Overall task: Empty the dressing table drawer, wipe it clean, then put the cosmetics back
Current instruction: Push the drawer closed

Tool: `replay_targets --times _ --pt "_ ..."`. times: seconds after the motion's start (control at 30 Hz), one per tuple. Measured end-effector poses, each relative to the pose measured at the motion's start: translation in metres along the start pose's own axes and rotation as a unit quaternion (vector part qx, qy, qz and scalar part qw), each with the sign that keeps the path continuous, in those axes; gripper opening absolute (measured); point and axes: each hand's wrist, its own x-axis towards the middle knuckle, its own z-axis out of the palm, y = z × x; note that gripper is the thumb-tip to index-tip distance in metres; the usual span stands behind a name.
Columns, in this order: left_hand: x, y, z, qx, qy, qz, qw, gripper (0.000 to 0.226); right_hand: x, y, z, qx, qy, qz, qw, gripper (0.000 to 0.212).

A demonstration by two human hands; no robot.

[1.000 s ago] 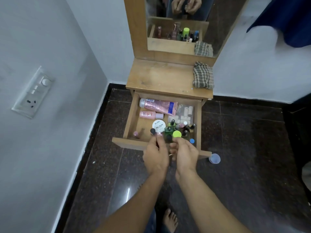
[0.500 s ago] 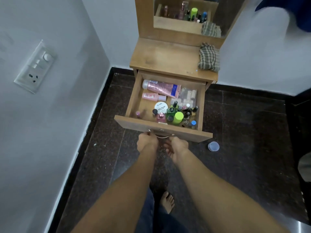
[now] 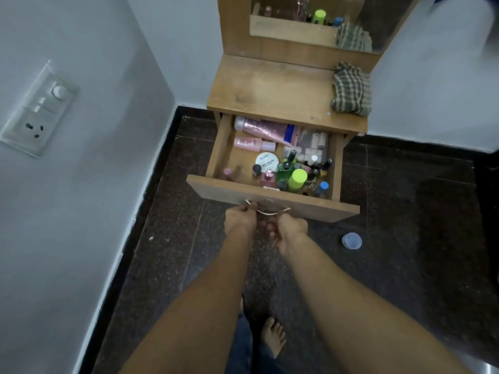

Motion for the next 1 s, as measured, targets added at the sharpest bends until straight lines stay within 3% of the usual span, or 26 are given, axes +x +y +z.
replay_targets --times 0.23,1.0 --pt "-0.025 0.062 -0.001 0.014 0.0 0.014 1.0 0.029 0.016 -0.033 0.017 -0.012 0.008 -0.015 1.0 0.013" --pt "0.029 0.163 0.038 -0.048 -0.059 0.046 0.996 0.019 0.075 -0.122 0.066 0.031 0.04 -0.063 0.997 0.022"
